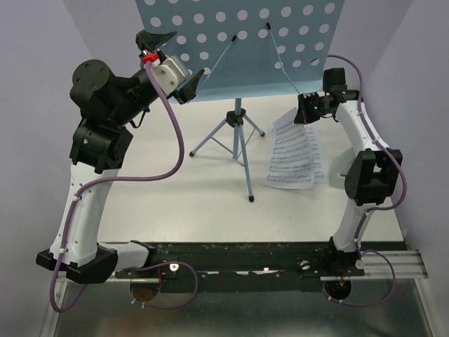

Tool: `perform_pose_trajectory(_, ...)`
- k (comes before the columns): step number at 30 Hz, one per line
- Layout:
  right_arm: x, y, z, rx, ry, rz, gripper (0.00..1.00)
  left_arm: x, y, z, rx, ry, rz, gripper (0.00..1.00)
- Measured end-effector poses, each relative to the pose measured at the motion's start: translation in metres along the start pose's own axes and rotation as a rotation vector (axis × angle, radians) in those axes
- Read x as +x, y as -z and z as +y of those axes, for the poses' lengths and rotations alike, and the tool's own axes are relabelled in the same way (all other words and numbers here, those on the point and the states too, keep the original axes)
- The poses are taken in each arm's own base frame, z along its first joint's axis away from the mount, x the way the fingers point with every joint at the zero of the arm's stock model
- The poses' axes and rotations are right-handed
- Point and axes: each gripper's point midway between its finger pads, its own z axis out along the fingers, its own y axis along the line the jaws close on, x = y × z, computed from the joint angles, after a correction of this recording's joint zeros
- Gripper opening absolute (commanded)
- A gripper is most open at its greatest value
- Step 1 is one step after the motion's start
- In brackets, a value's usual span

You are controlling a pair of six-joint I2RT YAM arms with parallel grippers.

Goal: Pack up the instrument practice props

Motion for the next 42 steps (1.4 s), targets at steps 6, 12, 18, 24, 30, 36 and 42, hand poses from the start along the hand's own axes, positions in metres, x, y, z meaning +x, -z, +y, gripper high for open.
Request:
perform_pose_trajectory(6,0.013,-0.003,-0.018,0.018,0.064,0.078,0.00,0.002,0.000,-0.001,0.002,-0.003,0.005,0.99)
perform_pose_trajectory(12,0.016,-0.012,-0.033,0.044,0.088,0.110,0.00,0.002,0.000,-0.001,0.002,-0.004,0.005,0.99)
perform_pose_trajectory(18,0.019,-0.025,-0.054,0.109,0.088,0.143,0.00,0.003,0.000,-0.001,0.005,-0.005,0.009,0.99)
perform_pose_trajectory(24,0.030,-0.031,-0.069,0.185,0.060,0.186,0.00,0.006,0.000,-0.002,0.010,-0.009,0.018,0.99)
perform_pose_trajectory(30,0.029,-0.027,-0.084,0.278,0.030,0.189,0.00,0.007,0.000,-0.003,0.014,-0.015,0.023,0.99)
perform_pose_trajectory(36,0.031,-0.028,-0.094,0.338,-0.017,0.190,0.11,0.007,0.001,-0.003,0.015,-0.015,0.024,0.99)
perform_pose_trajectory(42,0.036,-0.032,-0.096,0.353,-0.045,0.200,0.49,0.003,0.005,-0.003,0.013,-0.017,0.020,0.99)
